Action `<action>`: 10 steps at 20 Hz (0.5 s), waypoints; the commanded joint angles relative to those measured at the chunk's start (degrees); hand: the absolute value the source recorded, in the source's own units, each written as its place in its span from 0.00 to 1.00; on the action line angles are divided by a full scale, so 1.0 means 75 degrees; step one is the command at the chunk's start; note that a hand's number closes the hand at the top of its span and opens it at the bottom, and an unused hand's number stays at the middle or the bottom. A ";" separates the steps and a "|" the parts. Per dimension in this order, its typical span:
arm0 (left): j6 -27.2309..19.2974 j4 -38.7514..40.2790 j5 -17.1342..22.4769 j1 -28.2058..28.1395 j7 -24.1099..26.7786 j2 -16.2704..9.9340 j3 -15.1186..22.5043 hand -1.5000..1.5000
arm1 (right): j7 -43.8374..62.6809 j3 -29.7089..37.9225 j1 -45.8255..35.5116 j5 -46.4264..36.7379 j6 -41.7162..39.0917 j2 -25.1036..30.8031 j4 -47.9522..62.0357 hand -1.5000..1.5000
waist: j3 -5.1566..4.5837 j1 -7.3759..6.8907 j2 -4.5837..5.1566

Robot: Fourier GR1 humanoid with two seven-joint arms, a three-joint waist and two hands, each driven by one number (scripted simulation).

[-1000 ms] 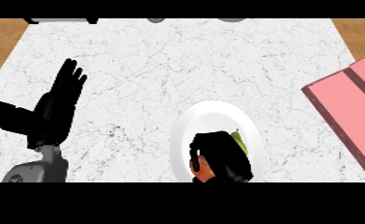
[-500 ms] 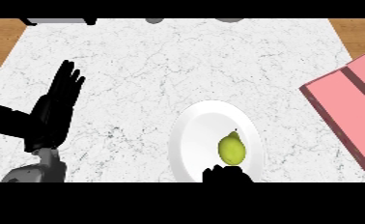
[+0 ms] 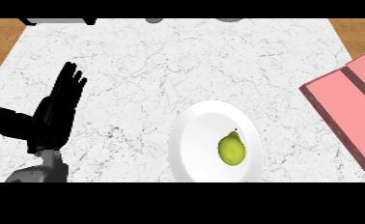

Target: Pick the sweet potato from the plate and place it in the cardboard box

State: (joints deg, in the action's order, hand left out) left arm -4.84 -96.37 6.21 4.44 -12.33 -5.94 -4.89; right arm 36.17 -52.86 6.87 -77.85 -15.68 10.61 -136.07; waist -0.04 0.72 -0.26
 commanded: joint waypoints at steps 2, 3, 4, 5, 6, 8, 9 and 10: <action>-0.0088 -0.0033 0.0045 0.0300 -0.0392 0.0020 0.0028 0.50 | 0.0800 0.0454 -0.0169 -0.0285 -0.0584 -0.0512 -0.1763 1.00 | -0.0002 0.0002 0.0009; -0.0043 -0.0144 0.0024 0.0129 -0.0262 -0.0070 -0.0045 0.50 | 0.0900 0.0593 -0.0254 -0.0507 -0.0205 -0.0697 -0.1578 1.00 | 0.0001 -0.0019 0.0001; -0.0053 -0.0132 -0.0055 -0.0042 -0.0178 0.0109 0.0162 0.50 | 0.0796 0.1403 -0.0558 -0.0150 -0.0658 -0.0636 -0.1739 1.00 | 0.0000 -0.0085 0.0037; -0.0054 -0.0228 -0.0035 -0.0047 -0.0083 0.0076 0.0089 0.50 | 0.0920 0.1244 -0.0489 -0.0361 -0.0290 -0.0791 -0.1526 1.00 | 0.0003 -0.0067 0.0020; 0.0039 -0.0179 -0.0046 -0.0275 0.0057 0.0138 0.0185 0.50 | 0.0854 0.1503 -0.0415 -0.0193 -0.0331 -0.0645 -0.1750 1.00 | 0.0005 -0.0066 0.0022; -0.0161 -0.0163 -0.0144 0.0118 -0.0155 0.0147 0.0178 0.50 | 0.0785 0.2556 -0.0726 0.0383 -0.1060 -0.0634 -0.2146 1.00 | 0.0005 -0.0068 0.0049; 0.0176 -0.0199 0.0283 0.0193 -0.0341 -0.0292 -0.0294 0.50 | 0.0573 0.3279 -0.0886 0.0808 -0.0903 -0.0760 -0.1708 1.00 | 0.0009 -0.0140 0.0075; 0.0023 -0.0341 0.0075 0.0119 -0.0412 -0.0134 -0.0055 0.50 | 0.0674 0.3073 -0.0819 0.0644 -0.1230 -0.0766 -0.1992 1.00 | 0.0007 -0.0092 0.0039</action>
State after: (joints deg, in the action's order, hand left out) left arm -4.84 -97.77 6.41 4.80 -13.76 -6.16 -4.88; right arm 41.04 -36.81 0.86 -80.30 -19.52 5.08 -139.82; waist 0.00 0.14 0.02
